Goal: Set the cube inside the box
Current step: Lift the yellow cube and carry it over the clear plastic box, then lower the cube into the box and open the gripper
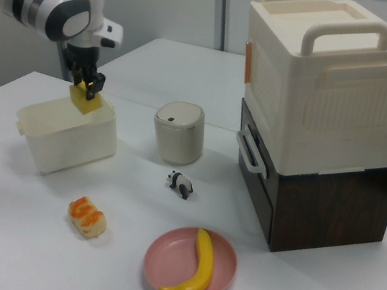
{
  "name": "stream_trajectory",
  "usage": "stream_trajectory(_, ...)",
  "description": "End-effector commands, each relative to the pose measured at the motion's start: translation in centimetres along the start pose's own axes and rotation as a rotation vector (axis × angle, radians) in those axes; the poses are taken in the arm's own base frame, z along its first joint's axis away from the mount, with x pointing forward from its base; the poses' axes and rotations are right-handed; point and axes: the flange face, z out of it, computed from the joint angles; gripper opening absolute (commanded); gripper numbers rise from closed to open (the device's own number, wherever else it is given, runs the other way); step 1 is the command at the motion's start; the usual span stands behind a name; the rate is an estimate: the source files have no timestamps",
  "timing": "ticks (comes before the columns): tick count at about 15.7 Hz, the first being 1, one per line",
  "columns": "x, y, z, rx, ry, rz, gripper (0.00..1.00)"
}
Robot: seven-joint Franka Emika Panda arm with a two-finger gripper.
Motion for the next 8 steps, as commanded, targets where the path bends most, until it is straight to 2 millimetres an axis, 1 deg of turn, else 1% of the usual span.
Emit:
stream_trajectory(1,-0.1,-3.3,4.4,-0.002,0.011,-0.002,0.3)
stream_trajectory(2,-0.2,-3.7,5.1,-0.003,0.015,-0.001,0.31)
stream_trajectory(3,-0.2,-3.8,5.4,-0.005,0.014,-0.001,0.33)
stream_trajectory(4,-0.1,-3.6,5.7,-0.006,0.012,0.002,0.39)
stream_trajectory(5,-0.1,-3.6,5.7,-0.006,0.012,0.002,0.49)
stream_trajectory(7,-0.1,-3.7,5.4,-0.003,0.013,-0.001,1.0)
stream_trajectory(8,-0.2,-3.7,5.4,-0.011,0.015,-0.008,1.0)
